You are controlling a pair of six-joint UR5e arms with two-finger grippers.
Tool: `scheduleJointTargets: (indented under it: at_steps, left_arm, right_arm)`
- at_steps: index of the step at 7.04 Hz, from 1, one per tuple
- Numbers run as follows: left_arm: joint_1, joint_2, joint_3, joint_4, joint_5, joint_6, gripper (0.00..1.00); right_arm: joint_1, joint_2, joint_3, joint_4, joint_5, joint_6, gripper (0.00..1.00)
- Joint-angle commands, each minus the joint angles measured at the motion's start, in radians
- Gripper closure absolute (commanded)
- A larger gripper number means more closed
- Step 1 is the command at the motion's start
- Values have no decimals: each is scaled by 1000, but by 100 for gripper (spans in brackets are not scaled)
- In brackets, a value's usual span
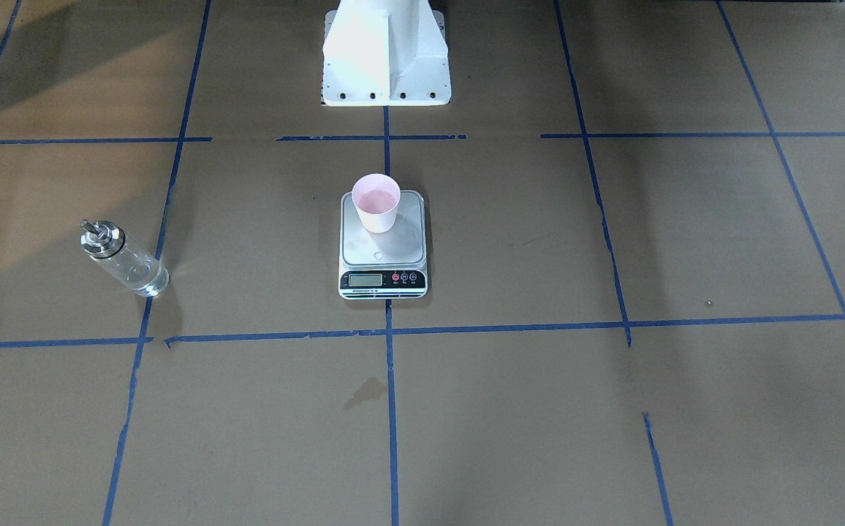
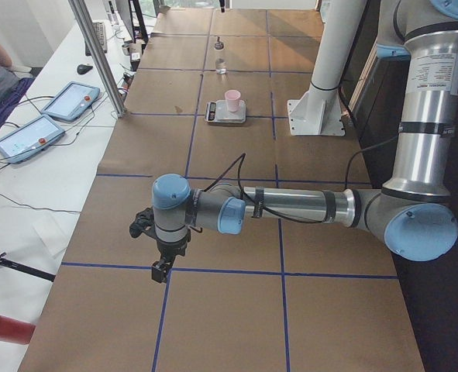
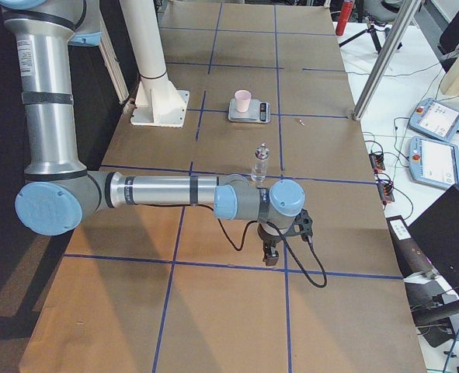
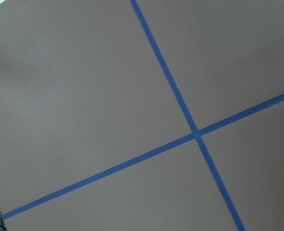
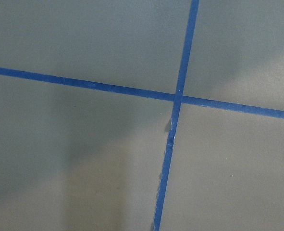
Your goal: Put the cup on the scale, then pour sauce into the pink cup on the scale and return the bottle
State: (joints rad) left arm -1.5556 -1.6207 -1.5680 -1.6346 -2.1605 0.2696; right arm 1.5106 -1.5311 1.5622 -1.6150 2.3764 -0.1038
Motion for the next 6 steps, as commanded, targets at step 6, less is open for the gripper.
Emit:
scheduleJointTargets:
  at_steps: [6]
  left_arm:
    - [2, -11, -6, 96, -114, -294, 0]
  right_arm:
    - [39, -6, 1, -2, -11, 101, 0]
